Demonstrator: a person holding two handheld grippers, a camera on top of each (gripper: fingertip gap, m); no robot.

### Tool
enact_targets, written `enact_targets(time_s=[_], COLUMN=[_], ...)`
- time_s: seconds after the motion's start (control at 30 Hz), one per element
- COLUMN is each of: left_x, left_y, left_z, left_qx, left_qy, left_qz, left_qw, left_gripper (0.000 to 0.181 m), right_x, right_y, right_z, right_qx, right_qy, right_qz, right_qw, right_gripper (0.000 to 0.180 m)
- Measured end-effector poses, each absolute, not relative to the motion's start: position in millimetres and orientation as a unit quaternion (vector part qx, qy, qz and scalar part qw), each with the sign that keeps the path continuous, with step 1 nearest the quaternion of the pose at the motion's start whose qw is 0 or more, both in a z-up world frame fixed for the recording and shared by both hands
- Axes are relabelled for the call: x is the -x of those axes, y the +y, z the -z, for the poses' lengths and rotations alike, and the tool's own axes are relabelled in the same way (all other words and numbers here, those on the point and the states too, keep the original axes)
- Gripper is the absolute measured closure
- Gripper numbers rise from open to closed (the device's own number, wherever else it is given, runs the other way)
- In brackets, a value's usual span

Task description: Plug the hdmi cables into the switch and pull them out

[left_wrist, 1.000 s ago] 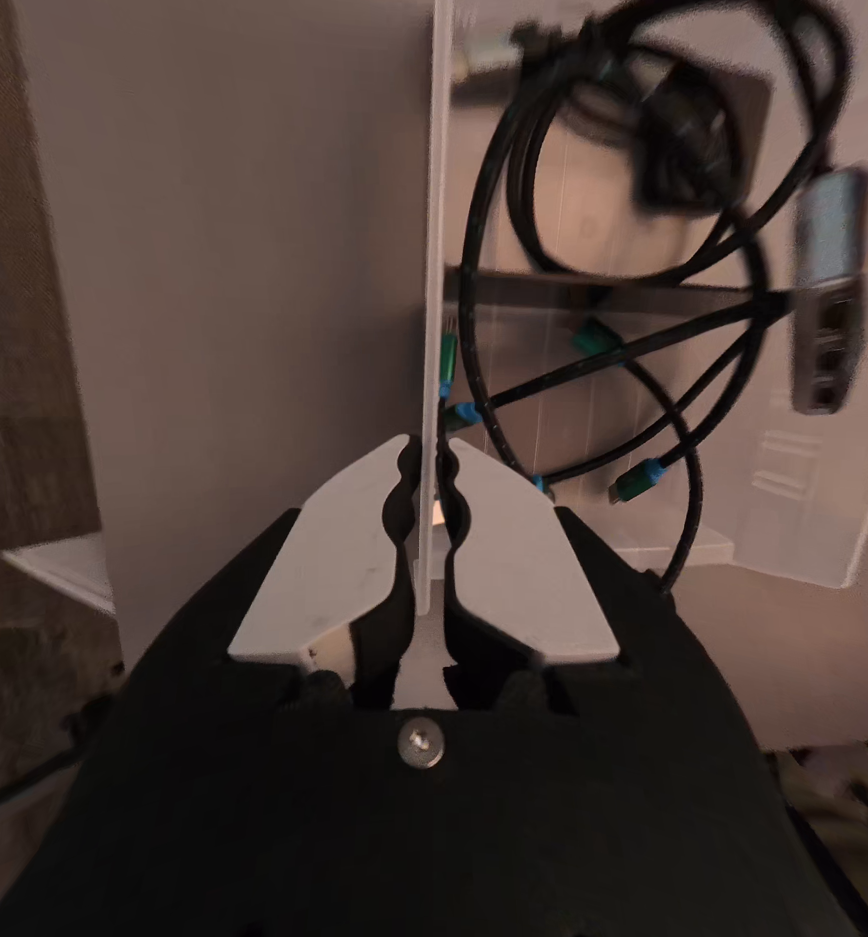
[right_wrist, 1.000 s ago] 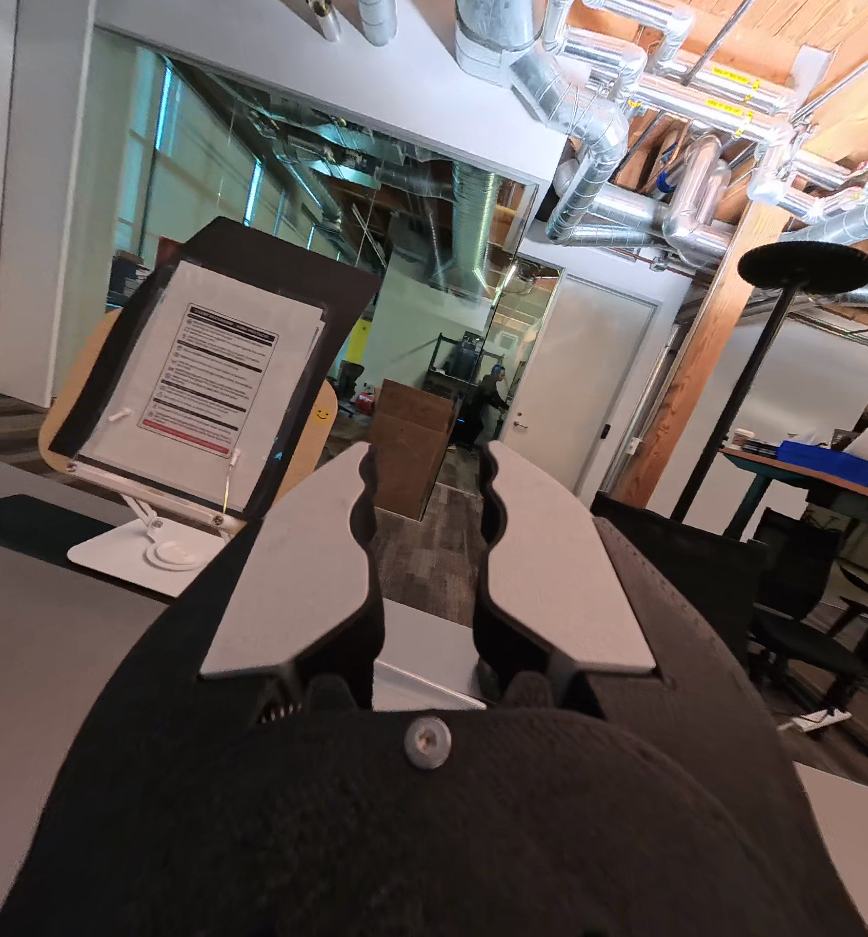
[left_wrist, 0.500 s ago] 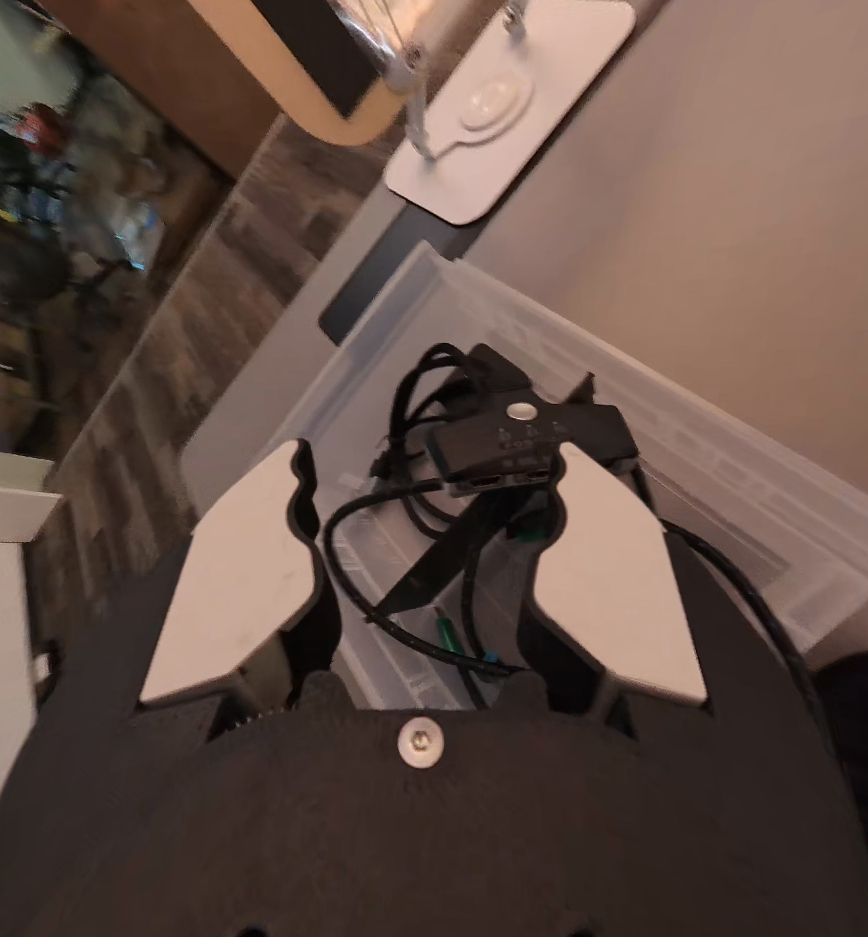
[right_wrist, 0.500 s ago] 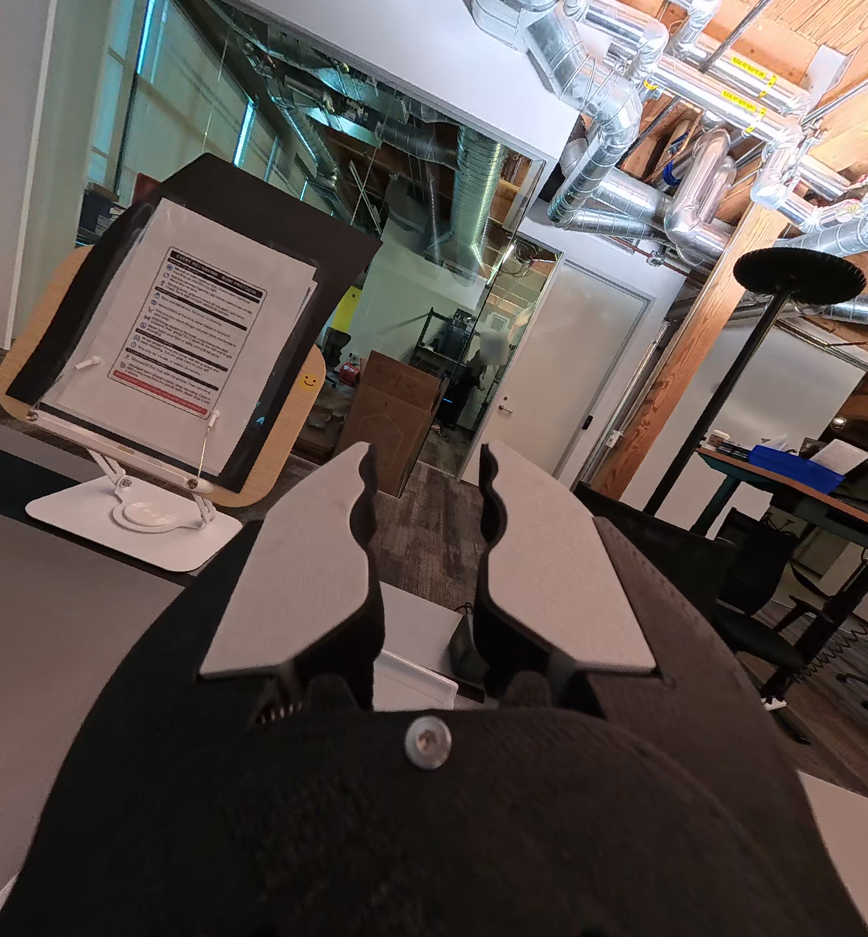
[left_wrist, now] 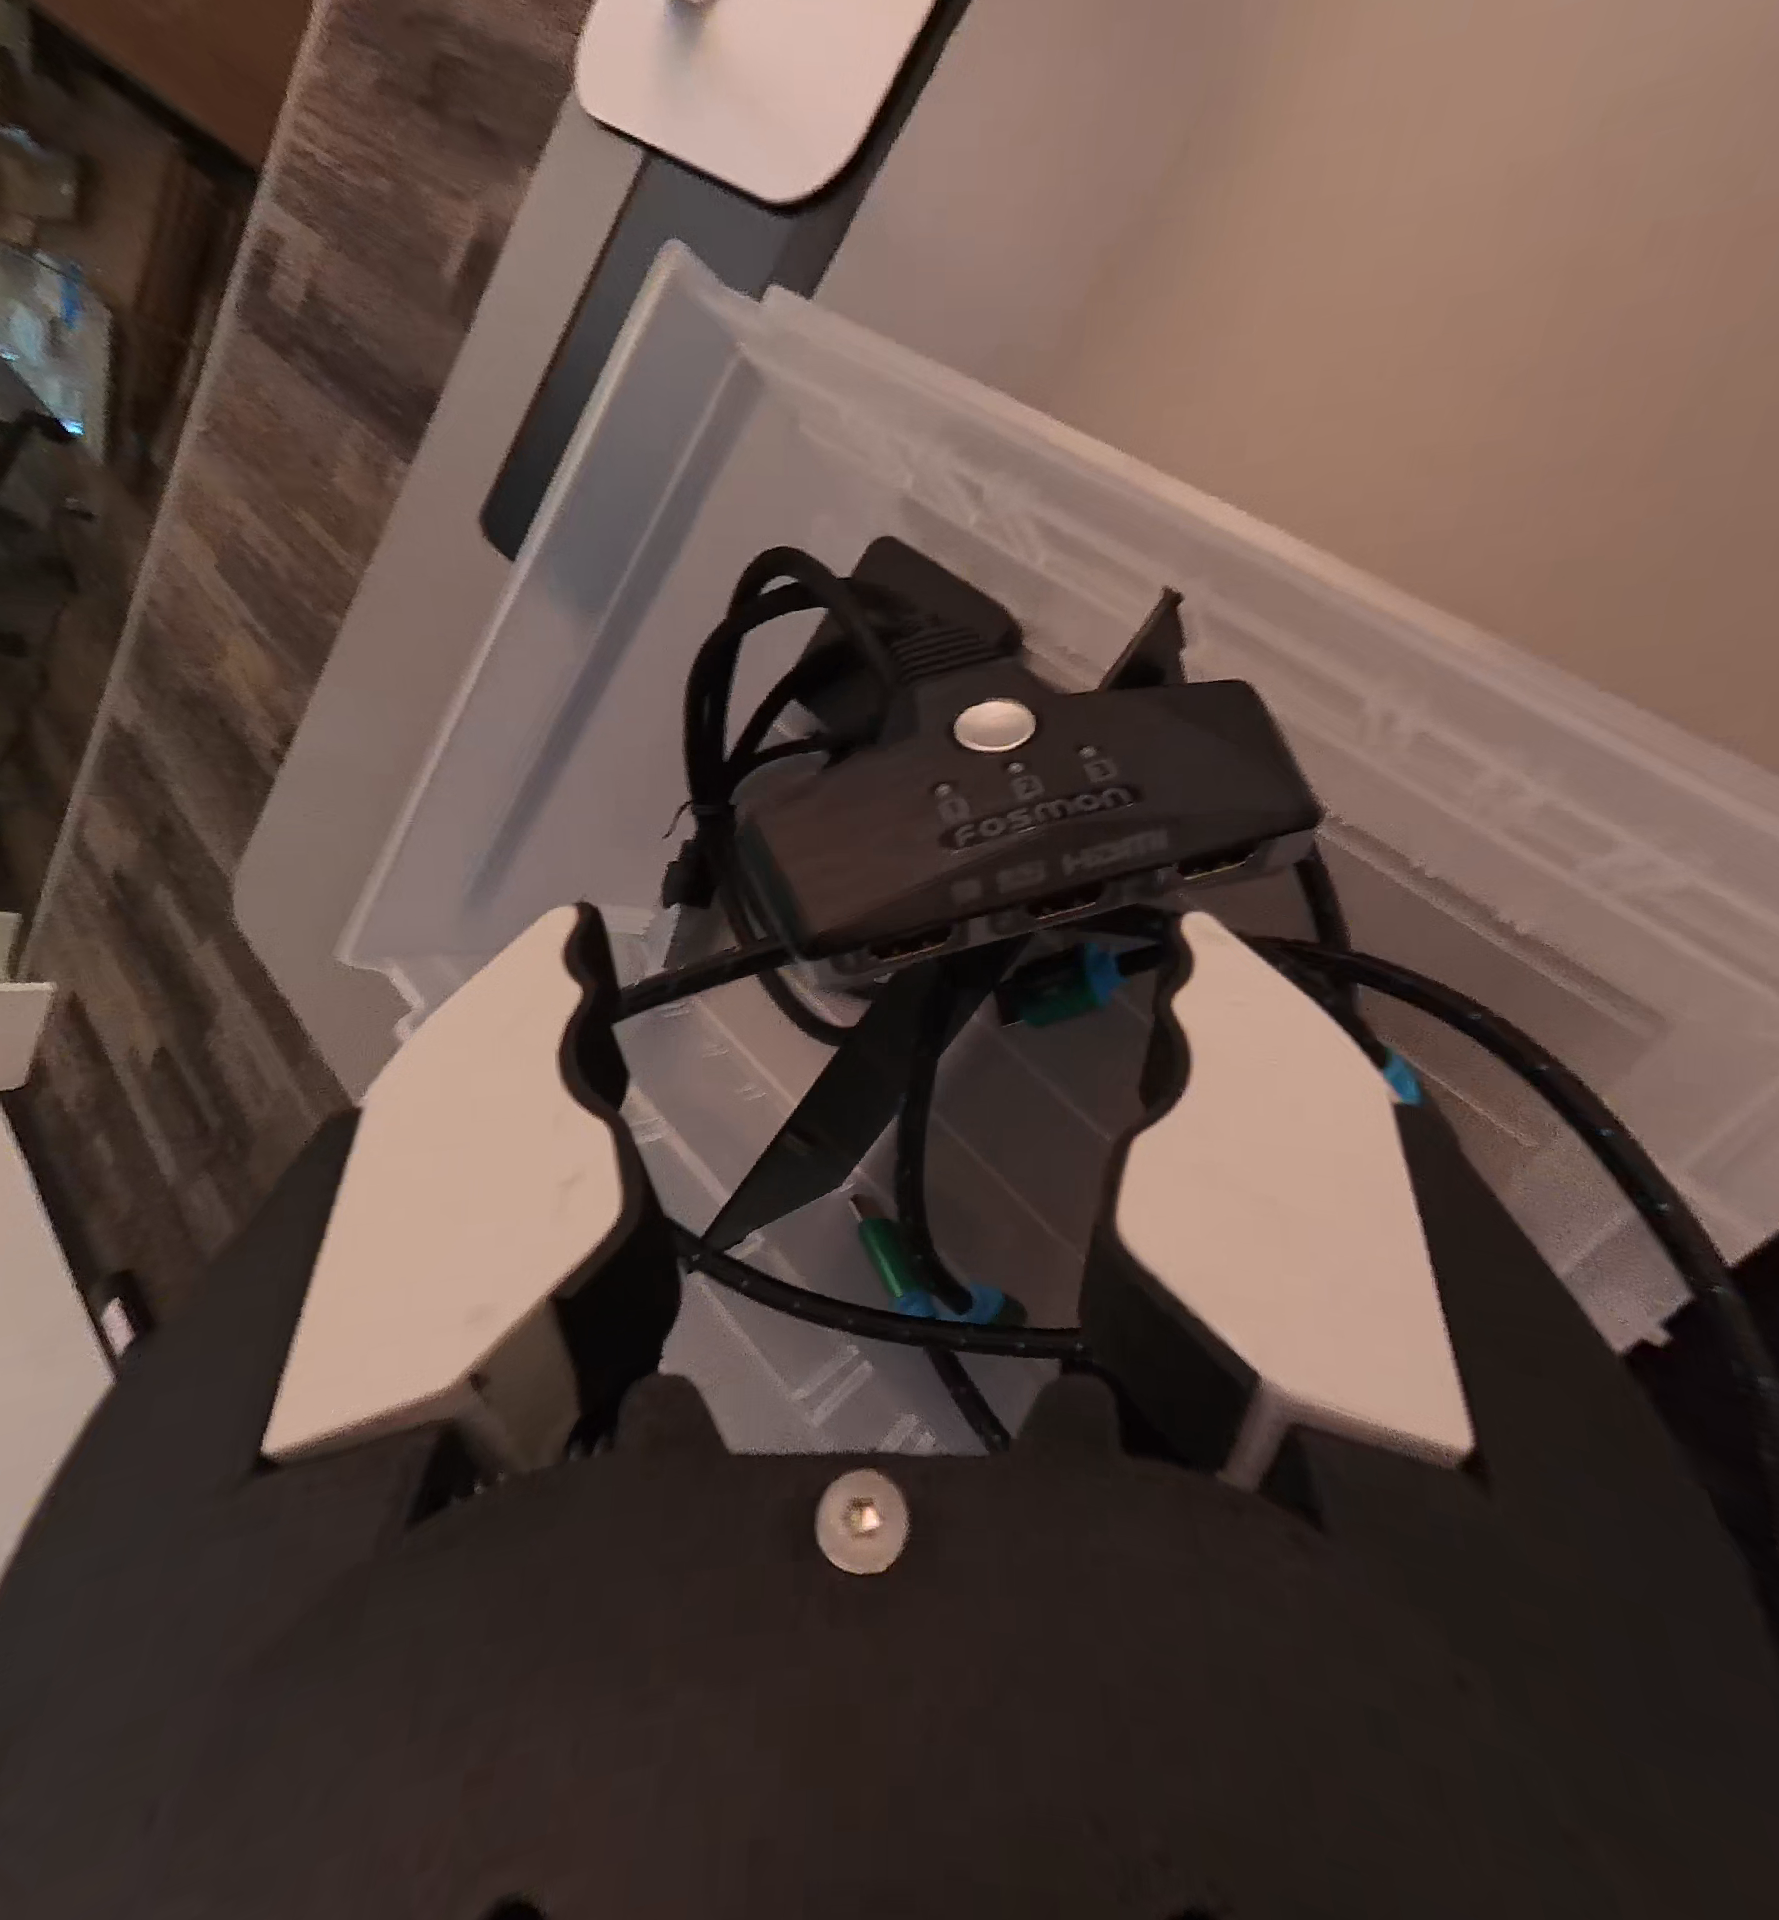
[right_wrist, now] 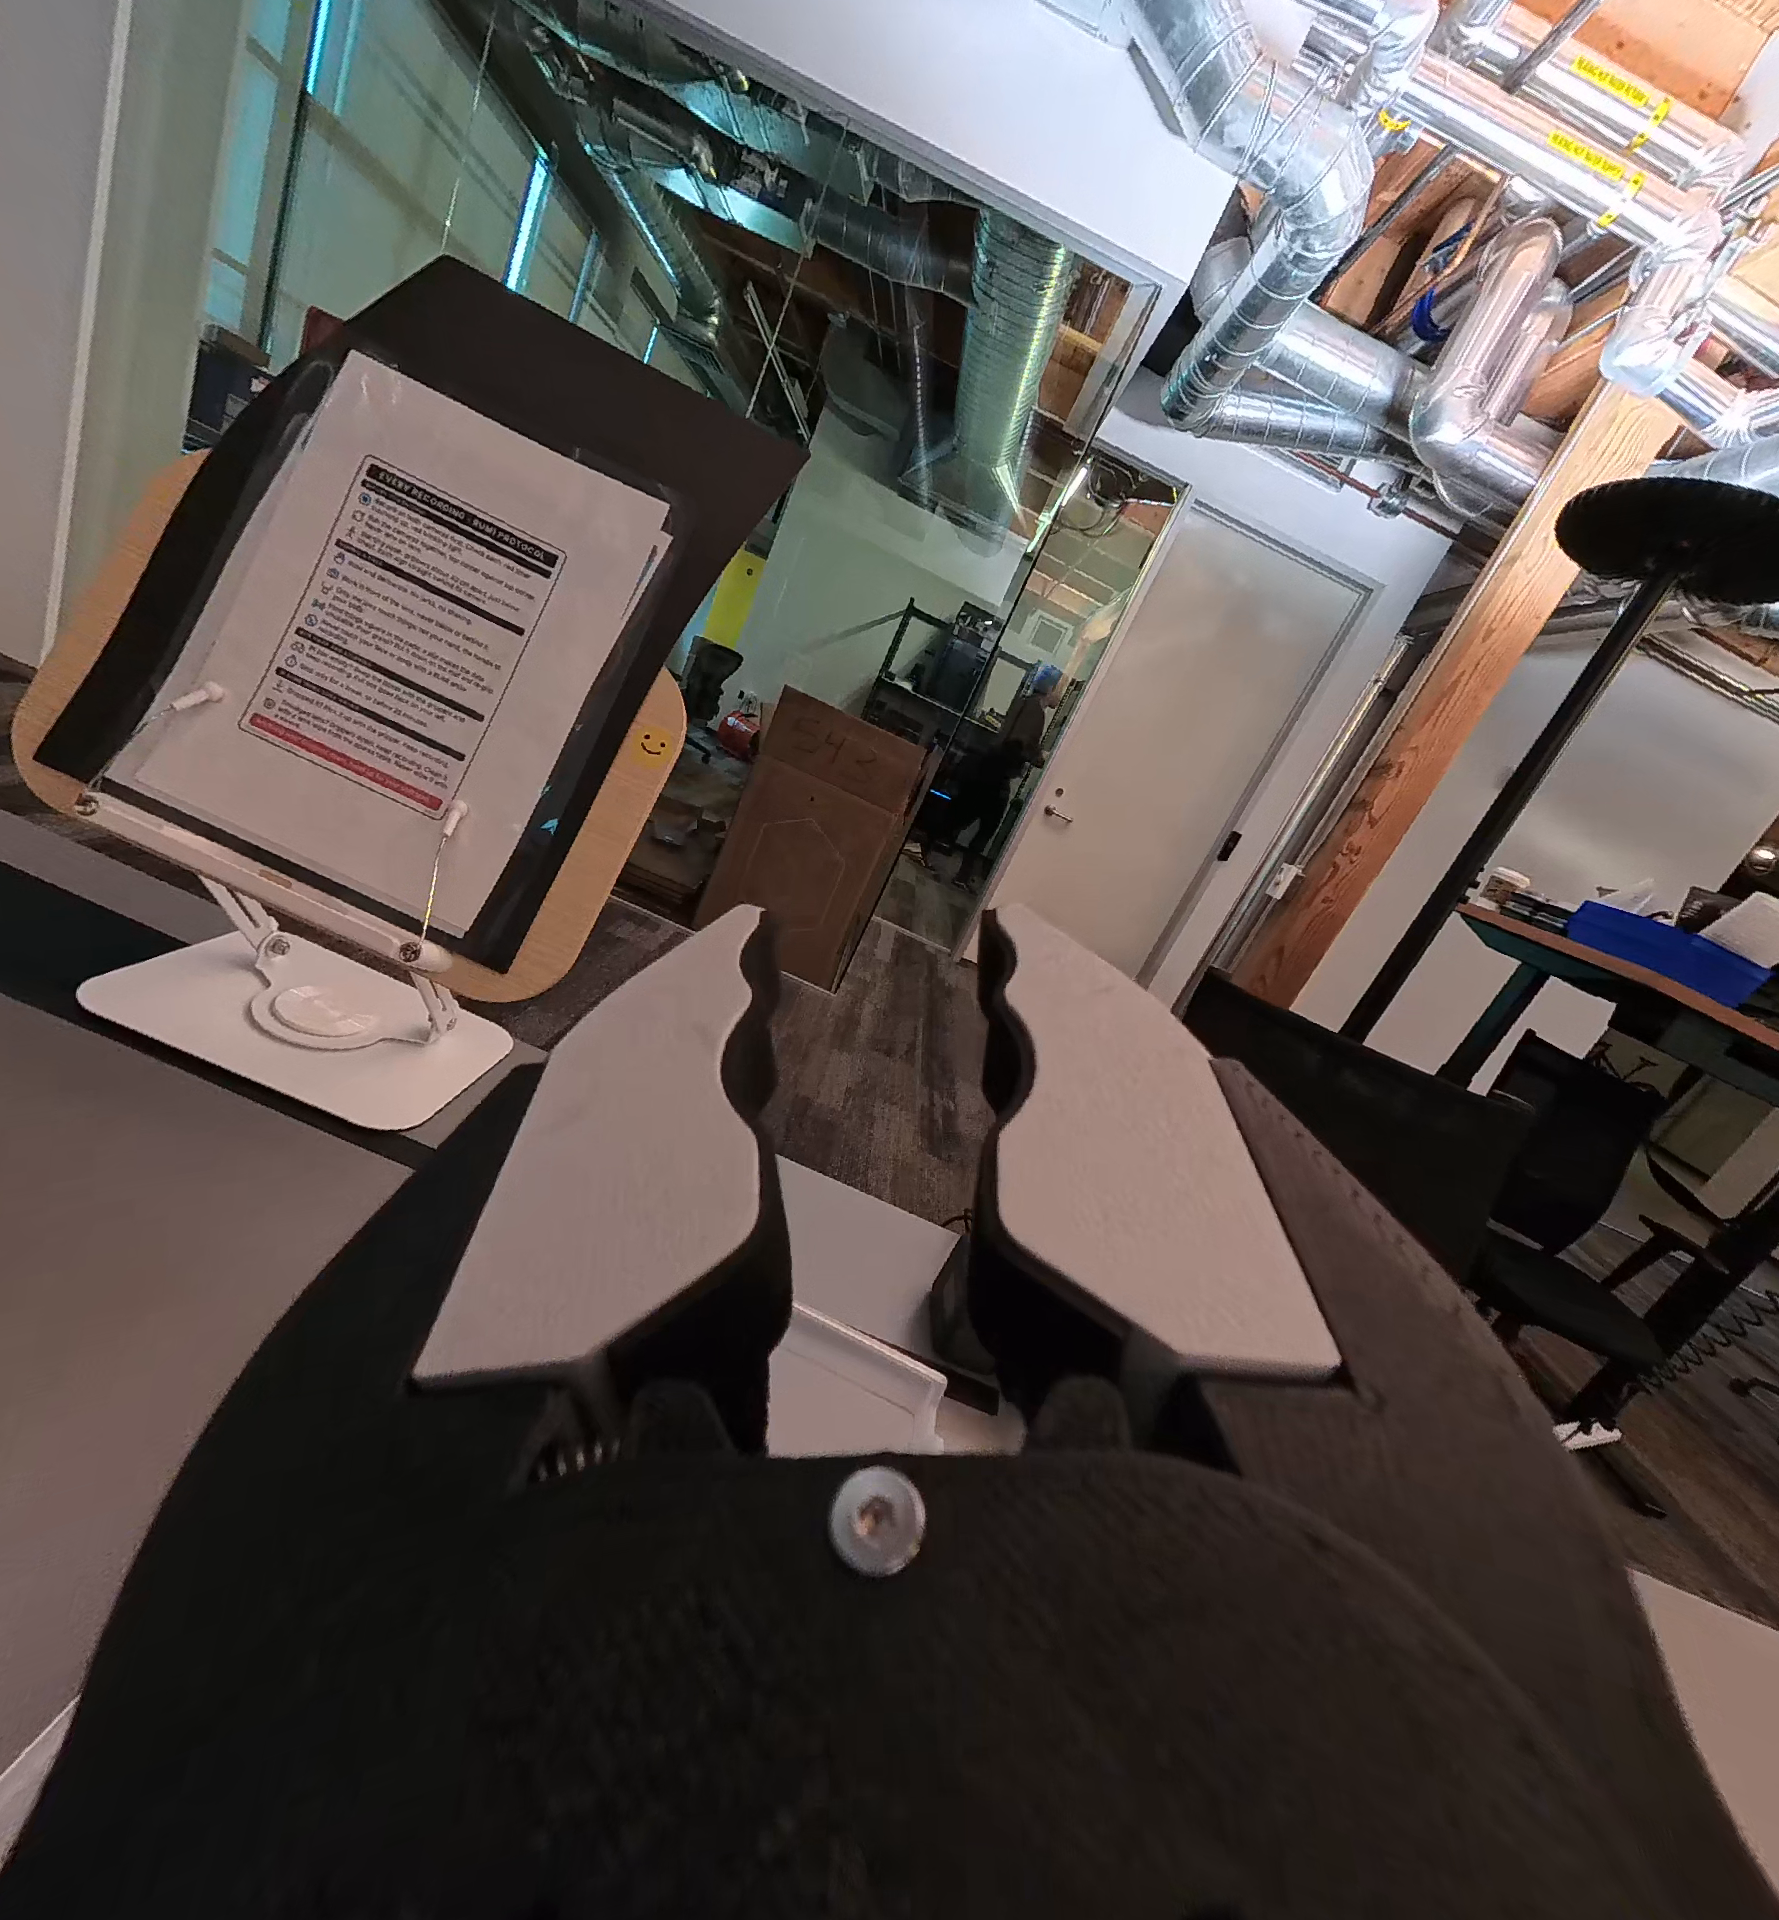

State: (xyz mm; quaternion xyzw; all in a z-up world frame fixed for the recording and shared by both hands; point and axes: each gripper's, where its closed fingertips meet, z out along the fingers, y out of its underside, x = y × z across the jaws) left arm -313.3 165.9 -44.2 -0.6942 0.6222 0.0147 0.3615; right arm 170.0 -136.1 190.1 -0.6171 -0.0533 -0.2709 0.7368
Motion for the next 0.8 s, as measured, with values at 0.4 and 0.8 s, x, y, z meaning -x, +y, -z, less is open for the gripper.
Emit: enact_targets(time_s=[0.4, 0.8], left_x=[295.5, 267.4], left_y=[174.0, 166.5], left_z=[62.9, 55.0], left_qx=[0.662, 0.591], left_qy=[0.659, 0.697], left_qz=[-0.113, -0.148], left_qw=[0.340, 0.378], left_gripper=[0.089, 0.089], right_x=[-169.2, -165.6], right_y=[-130.3, -125.4], right_z=[-185.6, -182.8], right_qx=[0.627, 0.633], right_qy=[-0.059, -0.067], right_qz=[0.274, 0.275], right_qw=[0.727, 0.720], right_gripper=[0.144, 0.145])
